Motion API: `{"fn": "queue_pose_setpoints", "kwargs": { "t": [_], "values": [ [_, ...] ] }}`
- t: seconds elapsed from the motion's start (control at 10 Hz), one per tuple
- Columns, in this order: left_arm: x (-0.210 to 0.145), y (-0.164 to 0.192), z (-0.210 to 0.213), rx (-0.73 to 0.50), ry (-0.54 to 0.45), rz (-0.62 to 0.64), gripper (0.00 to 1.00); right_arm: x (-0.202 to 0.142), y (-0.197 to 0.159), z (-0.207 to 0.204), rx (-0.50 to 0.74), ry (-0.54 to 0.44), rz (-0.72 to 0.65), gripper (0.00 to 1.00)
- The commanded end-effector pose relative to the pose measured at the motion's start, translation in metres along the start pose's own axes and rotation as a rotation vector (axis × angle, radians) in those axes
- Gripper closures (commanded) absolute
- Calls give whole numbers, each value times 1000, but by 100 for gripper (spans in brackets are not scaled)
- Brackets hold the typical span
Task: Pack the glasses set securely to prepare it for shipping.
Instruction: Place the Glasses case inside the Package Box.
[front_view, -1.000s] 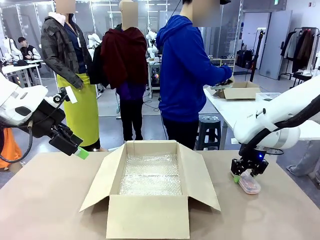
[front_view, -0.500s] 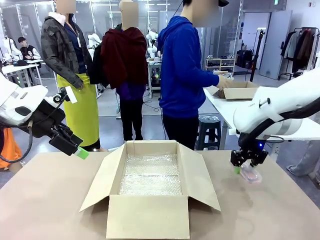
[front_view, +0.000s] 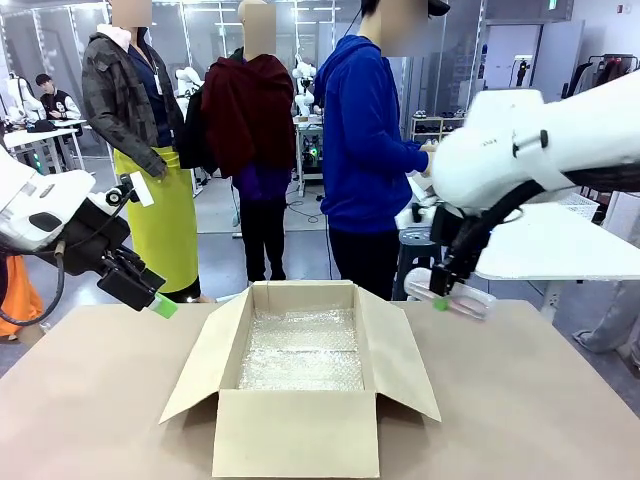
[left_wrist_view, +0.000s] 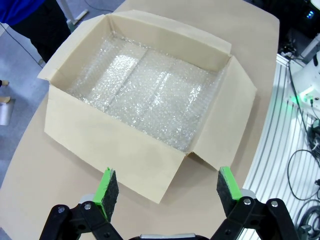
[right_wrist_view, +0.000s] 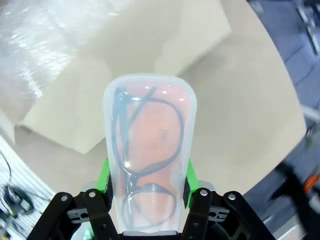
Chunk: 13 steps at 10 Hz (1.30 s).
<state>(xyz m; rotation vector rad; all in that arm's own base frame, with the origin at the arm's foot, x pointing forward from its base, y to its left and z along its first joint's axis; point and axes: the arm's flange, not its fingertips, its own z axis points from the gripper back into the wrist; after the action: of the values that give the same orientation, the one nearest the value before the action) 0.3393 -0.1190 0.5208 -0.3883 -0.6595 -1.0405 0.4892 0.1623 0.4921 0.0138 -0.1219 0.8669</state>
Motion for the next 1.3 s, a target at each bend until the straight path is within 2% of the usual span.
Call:
{"fn": "queue_pose_setpoints", "kwargs": {
  "t": [0.0,0.1,0.3,0.6,0.8,0.9,1.2],
  "values": [
    [-1,3,1,-14,-18,-16,0,31,5,-2,-2,56,247,64],
    [-1,3,1,-14,-18,-16,0,58,17,-3,-18,67,339,64],
    [-1,3,1,-14,-18,-16,0,128,42,-11,-57,44,404,64],
    [-1,3,1,-14,-18,-16,0,206,85,-32,-60,48,495,64],
    [-1,3,1,-14,-18,-16,0,239,99,-68,-56,50,543,64],
    [-1,3,1,-14,-18,-16,0,246,97,-88,-27,39,562,64],
    [-1,3,1,-14,-18,-16,0,261,89,-150,-6,97,603,64]
  ]
}}
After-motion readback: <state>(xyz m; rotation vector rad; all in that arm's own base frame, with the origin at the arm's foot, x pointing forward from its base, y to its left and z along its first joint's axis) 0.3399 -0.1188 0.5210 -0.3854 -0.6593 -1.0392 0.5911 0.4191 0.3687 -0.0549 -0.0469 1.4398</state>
